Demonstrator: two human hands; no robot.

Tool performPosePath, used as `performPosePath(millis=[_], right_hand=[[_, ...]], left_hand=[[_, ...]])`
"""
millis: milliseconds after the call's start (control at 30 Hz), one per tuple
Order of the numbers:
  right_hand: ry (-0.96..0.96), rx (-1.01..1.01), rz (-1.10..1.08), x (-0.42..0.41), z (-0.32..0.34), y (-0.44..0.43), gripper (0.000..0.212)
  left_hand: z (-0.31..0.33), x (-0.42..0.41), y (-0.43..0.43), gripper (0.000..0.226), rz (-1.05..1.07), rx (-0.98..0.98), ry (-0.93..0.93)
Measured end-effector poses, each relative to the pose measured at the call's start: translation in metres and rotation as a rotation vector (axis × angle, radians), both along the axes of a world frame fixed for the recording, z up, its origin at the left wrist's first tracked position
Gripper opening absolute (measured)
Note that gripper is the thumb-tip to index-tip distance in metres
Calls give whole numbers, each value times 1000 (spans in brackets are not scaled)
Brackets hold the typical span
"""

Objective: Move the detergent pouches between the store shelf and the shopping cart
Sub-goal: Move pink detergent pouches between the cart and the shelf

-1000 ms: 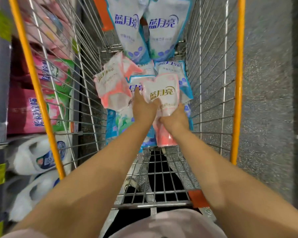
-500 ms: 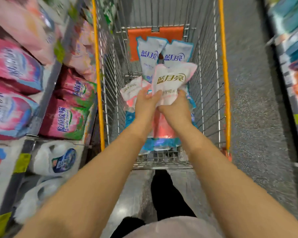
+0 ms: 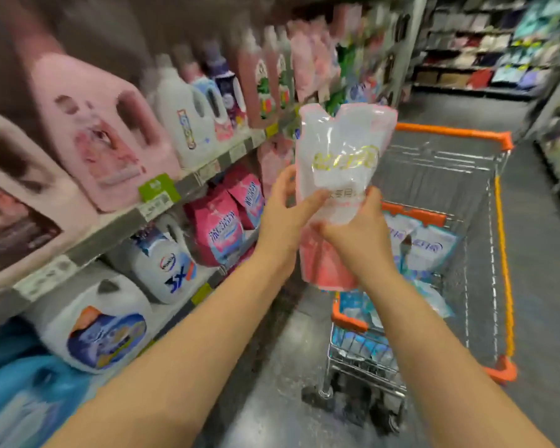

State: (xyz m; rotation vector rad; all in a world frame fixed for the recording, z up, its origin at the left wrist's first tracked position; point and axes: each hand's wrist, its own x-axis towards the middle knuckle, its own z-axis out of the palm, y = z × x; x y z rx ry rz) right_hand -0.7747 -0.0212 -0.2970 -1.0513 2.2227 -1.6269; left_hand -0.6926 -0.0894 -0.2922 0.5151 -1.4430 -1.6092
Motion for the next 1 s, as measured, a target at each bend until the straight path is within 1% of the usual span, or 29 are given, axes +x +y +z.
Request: performPosePath(millis=[67,133,233,333,433,500,533,600,633,767,867,1000], right_hand=[[28,-47,97,32,31,-3,71],[52,-102,197,60,60,-8,78],[93,-161,367,98,103,-15,89],[126,-227,524,137,143,-19,93],[149,-308,617,179,174,-17,97],[173,-353,679,210,191,-17,101],[181,-367,712,226,199,-18,104],[192,-398,783,262,215,-20,109],[193,-421,820,283,223,-21,111],[216,-491,964,370,252,-27,113],[232,-571,1057,439,275,-34,108],[191,-643,1139,526,303,-53,104]], left_hand=[[31,40,5,45,86,-72,19],[62,78,11,43,172,-125,44],[104,133,19,50,315,-223,66],[141,184,33,54,392,-308,59],[175,229,50,55,454,-359,2],[193,263,59,55,518,-392,0],[202,281,64,58,550,-399,-8],[219,317,74,73,599,-402,-40],[227,337,77,77,618,-403,-55],[258,418,83,59,722,-406,-86],[281,485,82,55,806,-437,-109],[316,566,75,55,930,-479,-184]])
